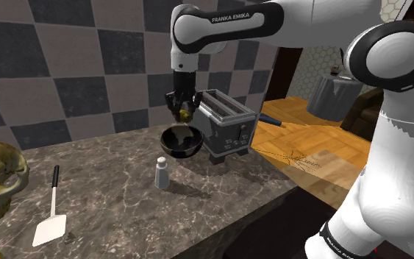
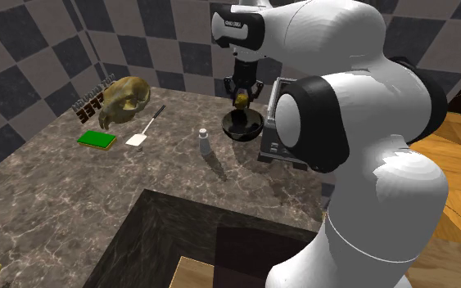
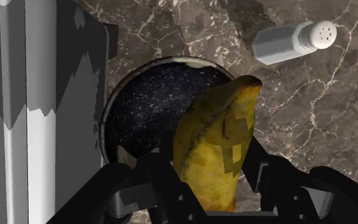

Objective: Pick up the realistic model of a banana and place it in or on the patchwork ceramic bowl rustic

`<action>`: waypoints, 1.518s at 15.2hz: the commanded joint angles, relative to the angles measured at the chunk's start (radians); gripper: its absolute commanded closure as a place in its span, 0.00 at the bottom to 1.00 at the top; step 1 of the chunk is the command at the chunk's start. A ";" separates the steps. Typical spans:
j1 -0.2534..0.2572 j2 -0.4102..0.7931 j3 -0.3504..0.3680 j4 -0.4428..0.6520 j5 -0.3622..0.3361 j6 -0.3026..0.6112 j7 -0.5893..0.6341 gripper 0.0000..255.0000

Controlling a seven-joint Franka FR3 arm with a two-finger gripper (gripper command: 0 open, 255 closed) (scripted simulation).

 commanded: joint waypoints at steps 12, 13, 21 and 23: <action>-0.008 0.058 -0.010 -0.082 -0.009 0.137 -0.026 1.00; -0.008 0.060 -0.010 -0.088 -0.009 0.146 -0.026 1.00; -0.008 0.060 -0.010 -0.088 -0.009 0.146 -0.026 0.00; -0.008 0.060 -0.010 -0.088 -0.009 0.146 -0.026 0.00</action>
